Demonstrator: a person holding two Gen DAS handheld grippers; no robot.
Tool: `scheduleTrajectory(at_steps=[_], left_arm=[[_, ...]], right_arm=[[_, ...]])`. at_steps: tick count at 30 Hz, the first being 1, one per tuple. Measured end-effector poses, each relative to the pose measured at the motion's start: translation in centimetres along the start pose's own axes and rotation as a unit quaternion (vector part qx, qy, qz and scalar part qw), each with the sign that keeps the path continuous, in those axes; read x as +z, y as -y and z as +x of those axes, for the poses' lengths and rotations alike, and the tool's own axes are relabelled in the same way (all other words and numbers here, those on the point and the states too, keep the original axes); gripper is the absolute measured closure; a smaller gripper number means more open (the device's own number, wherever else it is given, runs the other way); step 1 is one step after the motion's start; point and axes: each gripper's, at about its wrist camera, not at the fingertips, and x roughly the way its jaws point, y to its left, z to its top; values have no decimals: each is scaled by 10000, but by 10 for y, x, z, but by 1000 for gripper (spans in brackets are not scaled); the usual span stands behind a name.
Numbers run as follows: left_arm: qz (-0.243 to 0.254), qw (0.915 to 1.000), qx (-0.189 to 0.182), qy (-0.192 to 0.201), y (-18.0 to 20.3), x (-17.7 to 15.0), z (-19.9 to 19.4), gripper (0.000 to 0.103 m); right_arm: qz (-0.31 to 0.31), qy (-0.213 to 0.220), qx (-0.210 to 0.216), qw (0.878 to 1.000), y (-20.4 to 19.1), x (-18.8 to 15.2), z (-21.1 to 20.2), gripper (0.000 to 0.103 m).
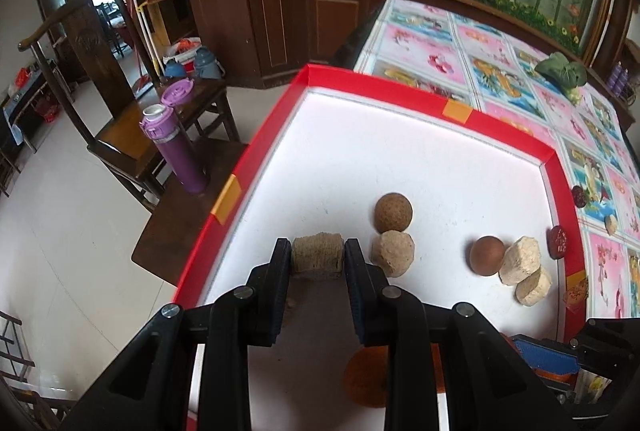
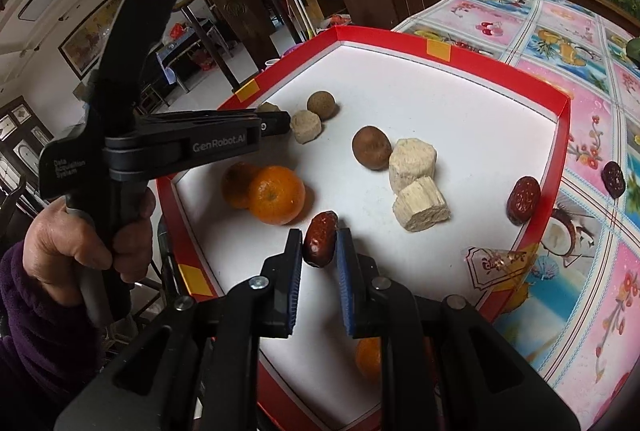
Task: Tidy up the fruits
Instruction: 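Carry the date into the tray and open the right tool while the left tool releases its cube, then grasp a pale cube with the right tool while the left tool grasps a dark date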
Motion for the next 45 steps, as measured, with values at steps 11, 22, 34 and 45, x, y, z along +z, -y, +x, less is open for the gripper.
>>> scheduleTrajectory(at_steps=[11,22,34,45], left_arm=[[37,9999,143,-55,2,3,2,70],[160,9960,664,580,24,4,-42,28],[1243,9896,-129,716,131,-1,-62,24],[1827,9805,-398,599,188,-3,-61,24]], right_arm=[[-50,-110,-54,9999,-1,1,6,83],[-81,716,237,9971,20,0,-51,54],[1031,1323,-1100,9797,152,-34,-135,44],[1091,751,-1683,9768,201,-30,-119,49]])
